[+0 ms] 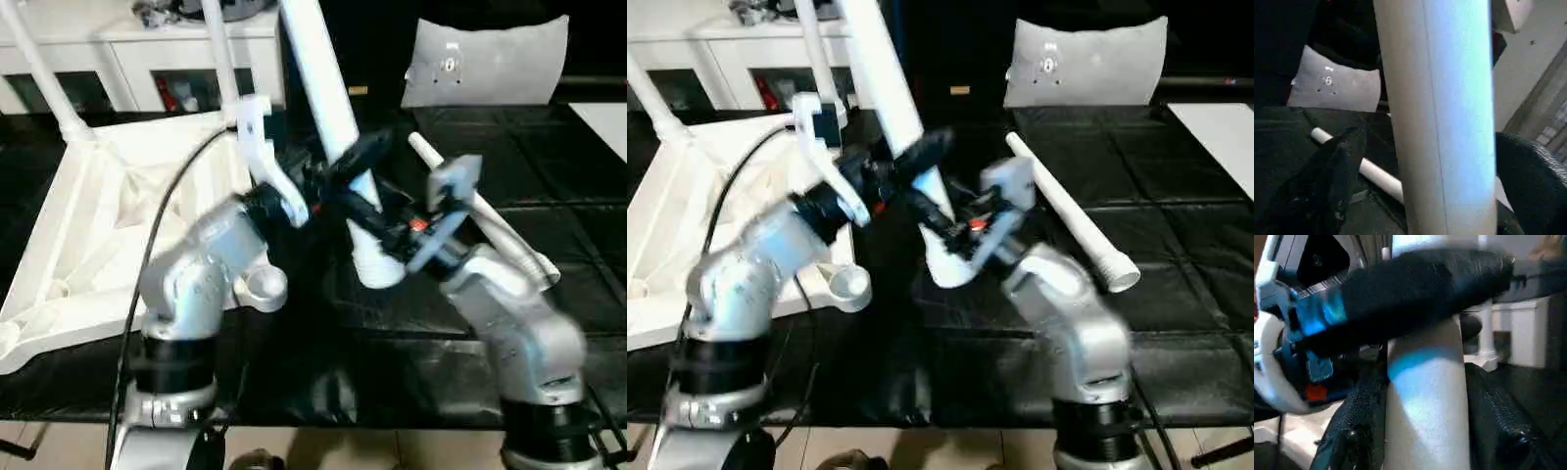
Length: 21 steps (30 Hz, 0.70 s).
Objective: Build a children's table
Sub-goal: Pick table leg
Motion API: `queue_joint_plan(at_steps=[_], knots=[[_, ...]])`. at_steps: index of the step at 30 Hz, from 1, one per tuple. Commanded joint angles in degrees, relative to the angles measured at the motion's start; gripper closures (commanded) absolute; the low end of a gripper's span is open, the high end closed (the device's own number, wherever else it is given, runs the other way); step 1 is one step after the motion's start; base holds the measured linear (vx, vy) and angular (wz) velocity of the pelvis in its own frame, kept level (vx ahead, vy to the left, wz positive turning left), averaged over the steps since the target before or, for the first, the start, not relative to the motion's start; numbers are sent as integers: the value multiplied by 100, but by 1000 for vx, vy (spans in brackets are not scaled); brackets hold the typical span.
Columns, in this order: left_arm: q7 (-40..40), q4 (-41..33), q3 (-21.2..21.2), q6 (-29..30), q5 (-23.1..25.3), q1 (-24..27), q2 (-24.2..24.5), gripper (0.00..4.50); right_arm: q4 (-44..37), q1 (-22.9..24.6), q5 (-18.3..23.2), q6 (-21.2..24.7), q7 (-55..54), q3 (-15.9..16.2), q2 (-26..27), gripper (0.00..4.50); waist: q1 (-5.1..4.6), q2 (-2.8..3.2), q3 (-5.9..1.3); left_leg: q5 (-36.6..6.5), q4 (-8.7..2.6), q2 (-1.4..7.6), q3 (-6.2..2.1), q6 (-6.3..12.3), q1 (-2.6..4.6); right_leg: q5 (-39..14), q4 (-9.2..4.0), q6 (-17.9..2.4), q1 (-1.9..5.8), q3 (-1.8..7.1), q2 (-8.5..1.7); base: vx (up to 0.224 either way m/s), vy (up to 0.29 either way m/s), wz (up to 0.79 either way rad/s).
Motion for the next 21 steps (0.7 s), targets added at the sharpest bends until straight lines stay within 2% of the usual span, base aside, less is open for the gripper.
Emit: queue_joint_plan(at_steps=[1, 3, 4, 6, 7, 8, 9, 11, 13, 16, 21], knots=[[219, -130, 67, -99, 53, 7, -103, 52, 3, 10, -354, -423, -102, 226, -25, 265, -39, -35, -379, -661, -423, 309, -129, -170, 133, 148, -418, -1038, 234, 174, -387, 0, 0, 0], [336, -164, 115, -135, 34, 32, -217, 84, 113, 14, -730, -793, -208, 414, -120, 265, -38, -41, -377, -692, -420, 303, -123, -147, 138, 116, -430, -1039, 236, 184, -385, 0, 0, 0], [382, -180, 108, -191, 44, 54, -258, 87, 179, 27, -833, -905, -213, 486, -131, 265, -39, -61, -377, -692, -419, 310, -121, -138, 134, 106, -428, -1037, 239, 189, -392, 0, 0, 0], [466, -216, 76, -268, 77, 95, -307, 84, 289, 34, -1045, -1124, -296, 566, -131, 265, -43, -52, -373, -707, -414, 298, -118, -85, 124, 57, -433, -1046, 240, 191, -388, 0, 0, 0], [546, -248, 34, -353, 160, 129, -340, 107, 355, 36, -1122, -1226, -352, 586, -98, 265, -50, -75, -371, -725, -415, 303, -116, -50, 122, 44, -439, -1049, 245, 194, -389, 0, 0, 0], [549, -249, 31, -359, 163, 132, -343, 107, 360, 36, -1127, -1236, -356, 589, -97, 265, -53, -72, -368, -719, -413, 301, -119, -30, 118, 40, -437, -1056, 248, 196, -393, 0, 0, 0], [595, -270, 10, -413, 177, 159, -390, 131, 400, 36, -1176, -1311, -401, 612, -89, 265, -53, -70, -374, -678, -407, 301, -117, 6, 121, 67, -435, -1061, 246, 197, -392, 0, 0, 0], [615, -307, 1, -442, 179, 177, -424, 138, 427, 38, -1179, -1341, -431, 612, -64, 265, -67, -63, -373, -671, -411, 302, -123, 44, 120, 103, -427, -1078, 247, 188, -381, 0, 0, 0], [643, -372, -27, -451, 191, 207, -466, 172, 512, 34, -1197, -1464, -502, 612, -17, 265, -87, -62, -371, -717, -413, 313, -123, 73, 120, 63, -431, -1089, 245, 190, -391, 0, 0, 0], [640, -407, -95, -484, 211, 230, -450, 180, 615, 8, -1232, -1609, -551, 614, 13, 265, -116, -66, -371, -708, -408, 305, -122, 101, 114, 93, -427, -1123, 247, 187, -386, 0, 0, 0], [667, -427, -126, -503, 167, 262, -489, 218, 708, -14, -1293, -1752, -531, 642, 10, 265, -146, -65, -375, -637, -395, 301, -122, 174, 110, 179, -417, -1167, 261, 182, -378, 0, 0, 0]])
